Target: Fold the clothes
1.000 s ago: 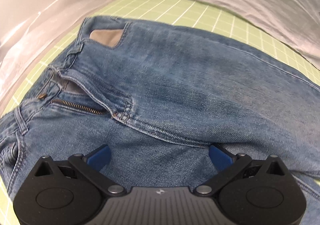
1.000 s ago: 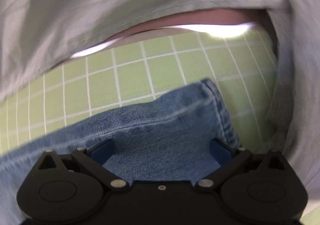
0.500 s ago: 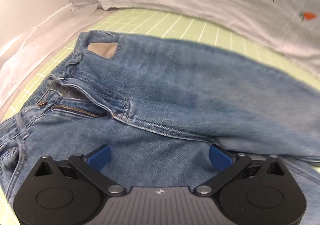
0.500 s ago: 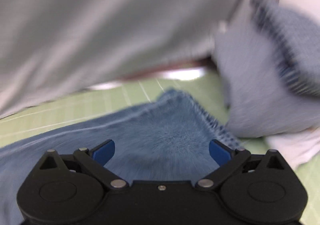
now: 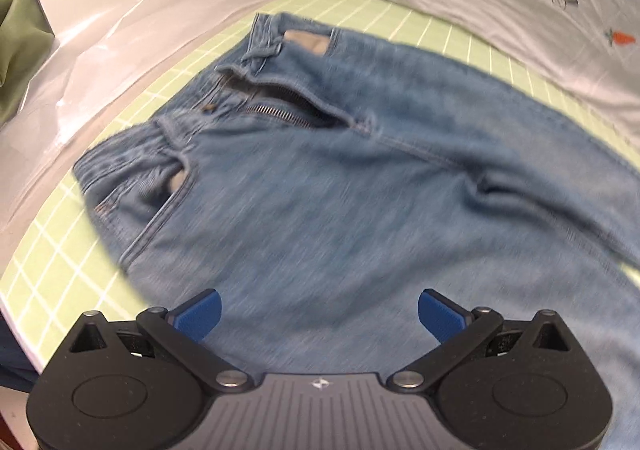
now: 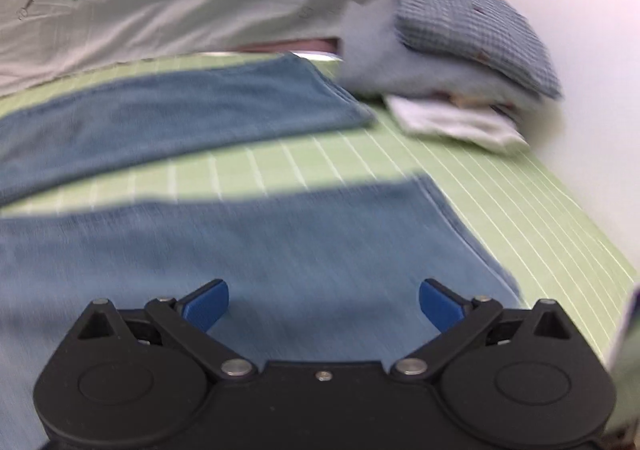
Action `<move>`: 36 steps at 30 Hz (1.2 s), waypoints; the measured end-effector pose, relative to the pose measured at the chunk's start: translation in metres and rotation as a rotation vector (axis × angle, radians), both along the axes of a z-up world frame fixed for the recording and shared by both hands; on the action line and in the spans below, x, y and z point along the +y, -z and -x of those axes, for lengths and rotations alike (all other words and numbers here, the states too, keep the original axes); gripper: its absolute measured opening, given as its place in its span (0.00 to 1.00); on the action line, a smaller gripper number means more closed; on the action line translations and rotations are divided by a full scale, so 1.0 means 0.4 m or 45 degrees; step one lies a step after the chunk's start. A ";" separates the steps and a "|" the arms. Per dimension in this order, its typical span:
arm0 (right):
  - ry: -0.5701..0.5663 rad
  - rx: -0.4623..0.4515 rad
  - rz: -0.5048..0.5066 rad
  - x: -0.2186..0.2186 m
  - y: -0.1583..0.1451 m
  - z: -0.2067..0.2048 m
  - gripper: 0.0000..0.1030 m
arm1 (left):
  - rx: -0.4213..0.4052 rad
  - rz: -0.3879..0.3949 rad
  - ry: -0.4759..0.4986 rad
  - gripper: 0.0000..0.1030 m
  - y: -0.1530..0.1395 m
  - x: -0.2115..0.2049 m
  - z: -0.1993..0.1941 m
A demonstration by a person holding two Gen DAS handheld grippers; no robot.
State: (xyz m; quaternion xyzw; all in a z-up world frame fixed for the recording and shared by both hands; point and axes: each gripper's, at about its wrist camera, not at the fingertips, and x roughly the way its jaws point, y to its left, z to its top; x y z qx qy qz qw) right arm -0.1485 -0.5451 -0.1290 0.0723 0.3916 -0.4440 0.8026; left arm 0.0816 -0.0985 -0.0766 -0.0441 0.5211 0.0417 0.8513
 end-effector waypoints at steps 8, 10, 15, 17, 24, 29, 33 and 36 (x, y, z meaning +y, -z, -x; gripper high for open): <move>0.256 -0.029 -0.023 -0.113 0.031 0.139 0.98 | 0.026 0.009 -0.002 1.00 0.020 0.002 0.023; 0.282 -0.031 -0.038 -0.144 0.041 0.151 0.84 | 0.024 0.015 -0.006 1.00 0.017 -0.006 0.028; 0.180 -0.018 -0.003 -0.157 0.017 0.120 0.20 | 0.031 0.014 -0.013 1.00 0.009 -0.024 0.039; 0.054 0.055 0.103 -0.122 0.008 0.080 0.19 | 0.039 0.008 -0.007 1.00 0.006 -0.034 0.046; -0.495 0.355 0.427 0.031 0.055 -0.011 0.23 | 0.081 0.019 0.014 1.00 0.009 -0.067 0.056; -0.308 0.344 0.422 -0.021 0.036 0.033 0.17 | 0.078 0.012 0.028 1.00 0.012 -0.082 0.059; -0.061 0.297 0.400 -0.111 0.015 0.117 0.29 | 0.077 0.019 0.019 1.00 0.013 -0.079 0.061; 0.161 0.130 0.272 -0.174 -0.009 0.203 0.32 | 0.078 0.022 0.007 1.00 0.011 -0.072 0.062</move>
